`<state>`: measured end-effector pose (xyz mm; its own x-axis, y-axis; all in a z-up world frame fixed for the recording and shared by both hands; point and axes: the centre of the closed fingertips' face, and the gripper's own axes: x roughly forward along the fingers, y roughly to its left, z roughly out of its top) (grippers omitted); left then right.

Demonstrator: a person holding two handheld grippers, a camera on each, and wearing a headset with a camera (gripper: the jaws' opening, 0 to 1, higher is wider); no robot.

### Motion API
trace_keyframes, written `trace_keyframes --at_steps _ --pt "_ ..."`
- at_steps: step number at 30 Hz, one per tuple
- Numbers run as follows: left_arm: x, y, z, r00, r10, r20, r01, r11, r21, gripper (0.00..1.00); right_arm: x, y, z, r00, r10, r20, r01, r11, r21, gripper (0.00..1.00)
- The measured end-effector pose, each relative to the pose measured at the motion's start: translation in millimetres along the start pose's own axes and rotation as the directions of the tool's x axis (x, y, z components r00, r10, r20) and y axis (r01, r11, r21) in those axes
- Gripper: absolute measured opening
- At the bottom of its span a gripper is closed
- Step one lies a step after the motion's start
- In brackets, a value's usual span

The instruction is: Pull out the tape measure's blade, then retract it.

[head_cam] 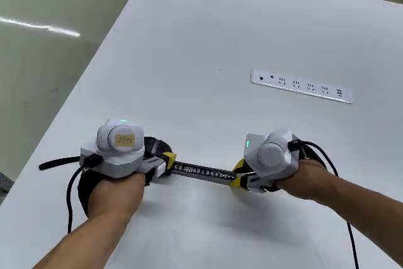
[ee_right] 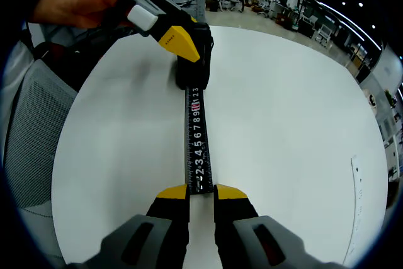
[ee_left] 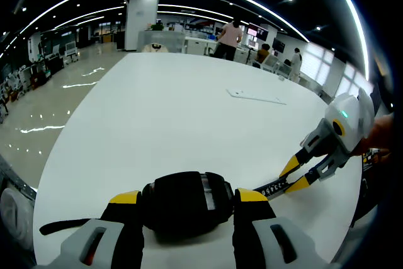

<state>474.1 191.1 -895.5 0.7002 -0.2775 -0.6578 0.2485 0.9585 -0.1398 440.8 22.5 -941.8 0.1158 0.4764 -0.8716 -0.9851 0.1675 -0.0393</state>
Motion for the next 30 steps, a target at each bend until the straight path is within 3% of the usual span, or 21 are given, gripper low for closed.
trace_keyframes --at_steps 30 --pt "-0.3 -0.2 0.7 1.0000 0.001 -0.009 -0.001 1.000 -0.001 0.53 14.8 0.9 28.9 0.9997 0.005 0.024 -0.005 1.000 -0.016 0.14"
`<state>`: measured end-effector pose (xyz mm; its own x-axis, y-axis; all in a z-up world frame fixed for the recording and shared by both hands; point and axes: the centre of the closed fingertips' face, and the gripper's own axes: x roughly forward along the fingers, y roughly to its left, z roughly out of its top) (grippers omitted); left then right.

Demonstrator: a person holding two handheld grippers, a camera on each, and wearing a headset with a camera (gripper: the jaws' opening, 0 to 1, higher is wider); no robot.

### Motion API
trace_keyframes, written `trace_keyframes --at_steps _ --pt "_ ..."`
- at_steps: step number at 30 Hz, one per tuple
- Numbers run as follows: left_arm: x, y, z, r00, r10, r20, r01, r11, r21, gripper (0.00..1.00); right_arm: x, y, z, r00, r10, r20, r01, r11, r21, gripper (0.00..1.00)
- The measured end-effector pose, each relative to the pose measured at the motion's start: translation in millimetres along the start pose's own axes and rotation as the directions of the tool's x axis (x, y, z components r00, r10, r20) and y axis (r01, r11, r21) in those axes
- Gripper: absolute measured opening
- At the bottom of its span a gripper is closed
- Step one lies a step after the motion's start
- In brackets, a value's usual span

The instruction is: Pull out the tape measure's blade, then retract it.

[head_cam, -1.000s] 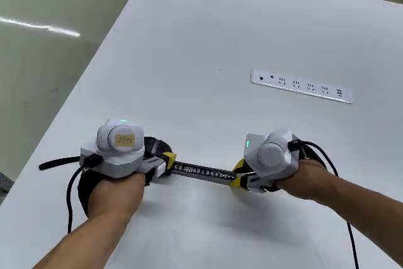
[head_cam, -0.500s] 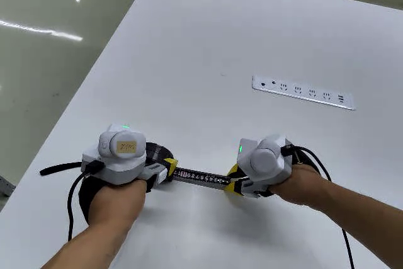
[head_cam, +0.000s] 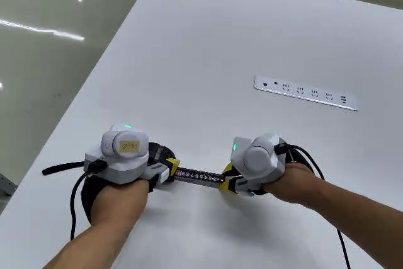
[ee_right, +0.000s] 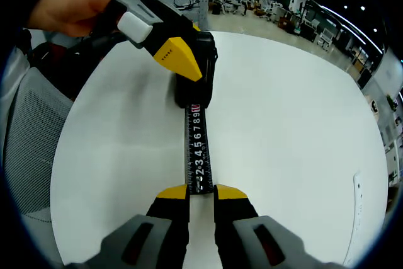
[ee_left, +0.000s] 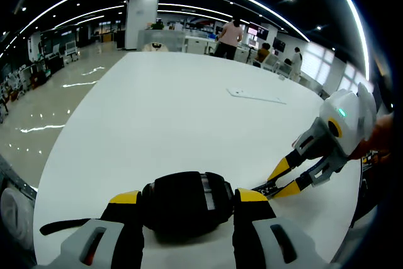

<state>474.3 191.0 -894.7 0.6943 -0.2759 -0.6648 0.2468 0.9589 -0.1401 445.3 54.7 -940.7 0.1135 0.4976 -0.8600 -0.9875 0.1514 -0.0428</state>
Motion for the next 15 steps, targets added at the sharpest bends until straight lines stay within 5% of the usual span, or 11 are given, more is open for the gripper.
trace_keyframes --at_steps 15 --pt "0.7 -0.3 0.3 1.0000 0.003 -0.001 -0.003 1.000 -0.001 0.53 6.6 0.8 11.4 1.0000 -0.003 0.010 0.003 1.000 0.007 0.14"
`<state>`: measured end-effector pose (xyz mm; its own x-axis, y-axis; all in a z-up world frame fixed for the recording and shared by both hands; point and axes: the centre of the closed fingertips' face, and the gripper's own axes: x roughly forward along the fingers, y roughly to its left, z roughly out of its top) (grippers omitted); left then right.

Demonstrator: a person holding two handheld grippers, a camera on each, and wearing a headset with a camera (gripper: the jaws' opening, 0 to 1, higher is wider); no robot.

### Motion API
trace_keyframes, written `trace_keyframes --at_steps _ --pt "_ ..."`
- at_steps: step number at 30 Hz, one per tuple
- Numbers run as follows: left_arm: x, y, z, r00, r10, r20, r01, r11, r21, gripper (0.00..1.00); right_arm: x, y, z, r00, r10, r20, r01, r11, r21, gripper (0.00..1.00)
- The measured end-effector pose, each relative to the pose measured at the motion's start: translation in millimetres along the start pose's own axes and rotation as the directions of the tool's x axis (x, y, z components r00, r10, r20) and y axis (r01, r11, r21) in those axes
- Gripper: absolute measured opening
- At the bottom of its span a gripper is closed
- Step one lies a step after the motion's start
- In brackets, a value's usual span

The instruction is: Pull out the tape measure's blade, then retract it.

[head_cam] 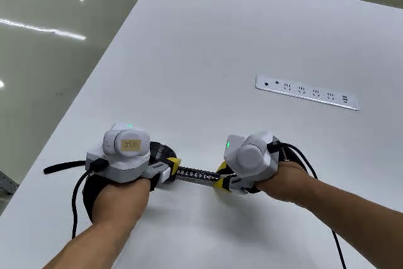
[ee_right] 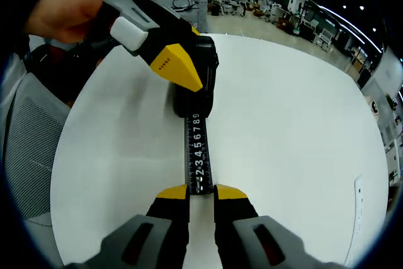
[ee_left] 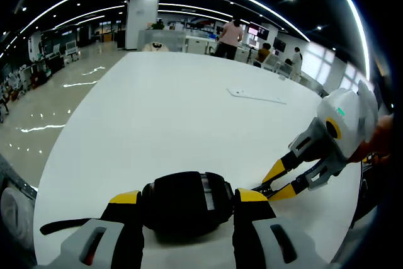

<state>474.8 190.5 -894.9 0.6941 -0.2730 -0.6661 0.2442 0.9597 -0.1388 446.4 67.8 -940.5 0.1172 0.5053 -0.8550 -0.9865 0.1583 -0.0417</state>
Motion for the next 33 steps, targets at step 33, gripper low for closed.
trace_keyframes --at_steps 33 --pt "1.4 0.7 0.4 1.0000 0.001 0.000 -0.001 1.000 0.002 0.53 15.0 1.8 24.2 0.9999 0.000 0.012 0.000 1.000 0.003 0.13"
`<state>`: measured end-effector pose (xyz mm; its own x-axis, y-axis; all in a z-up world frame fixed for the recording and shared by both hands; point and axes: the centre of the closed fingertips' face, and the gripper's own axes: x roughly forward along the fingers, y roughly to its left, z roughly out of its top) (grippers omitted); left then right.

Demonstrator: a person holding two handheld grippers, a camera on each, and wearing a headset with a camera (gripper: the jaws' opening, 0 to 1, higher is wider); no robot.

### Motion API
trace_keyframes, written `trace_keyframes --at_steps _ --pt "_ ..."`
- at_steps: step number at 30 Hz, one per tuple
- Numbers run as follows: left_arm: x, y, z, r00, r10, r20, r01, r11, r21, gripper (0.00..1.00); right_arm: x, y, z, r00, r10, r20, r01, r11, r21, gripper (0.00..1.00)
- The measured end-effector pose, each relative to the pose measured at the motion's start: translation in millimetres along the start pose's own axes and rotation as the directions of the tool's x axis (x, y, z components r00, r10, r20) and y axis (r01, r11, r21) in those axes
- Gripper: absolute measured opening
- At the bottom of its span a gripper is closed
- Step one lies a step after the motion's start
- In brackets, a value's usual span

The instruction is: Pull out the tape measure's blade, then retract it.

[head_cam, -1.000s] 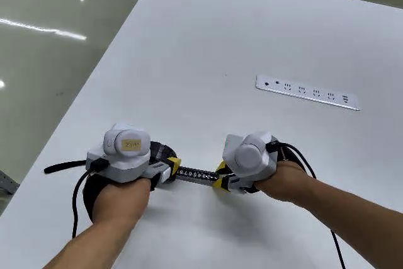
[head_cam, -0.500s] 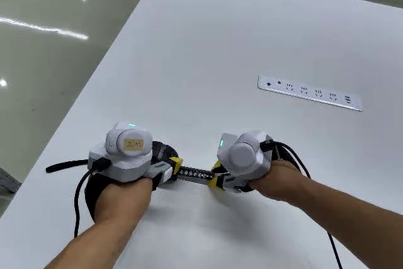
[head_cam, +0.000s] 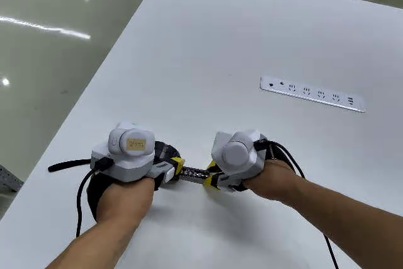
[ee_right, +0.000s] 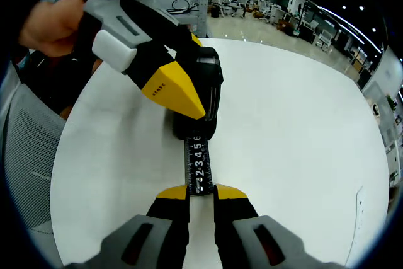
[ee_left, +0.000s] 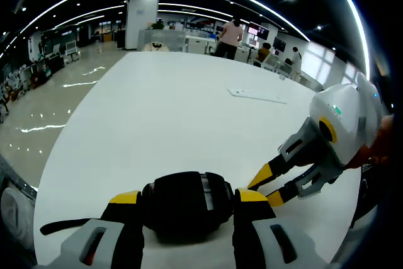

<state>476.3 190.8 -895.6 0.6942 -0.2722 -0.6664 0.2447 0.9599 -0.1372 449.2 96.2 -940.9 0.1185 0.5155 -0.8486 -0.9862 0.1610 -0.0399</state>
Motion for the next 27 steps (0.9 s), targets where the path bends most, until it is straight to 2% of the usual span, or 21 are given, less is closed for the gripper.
trace_keyframes --at_steps 27 --pt "-1.8 -1.0 -0.9 1.0000 -0.004 -0.004 0.004 1.000 0.003 0.53 9.9 2.0 15.3 1.0000 0.005 0.005 -0.005 1.000 -0.005 0.13"
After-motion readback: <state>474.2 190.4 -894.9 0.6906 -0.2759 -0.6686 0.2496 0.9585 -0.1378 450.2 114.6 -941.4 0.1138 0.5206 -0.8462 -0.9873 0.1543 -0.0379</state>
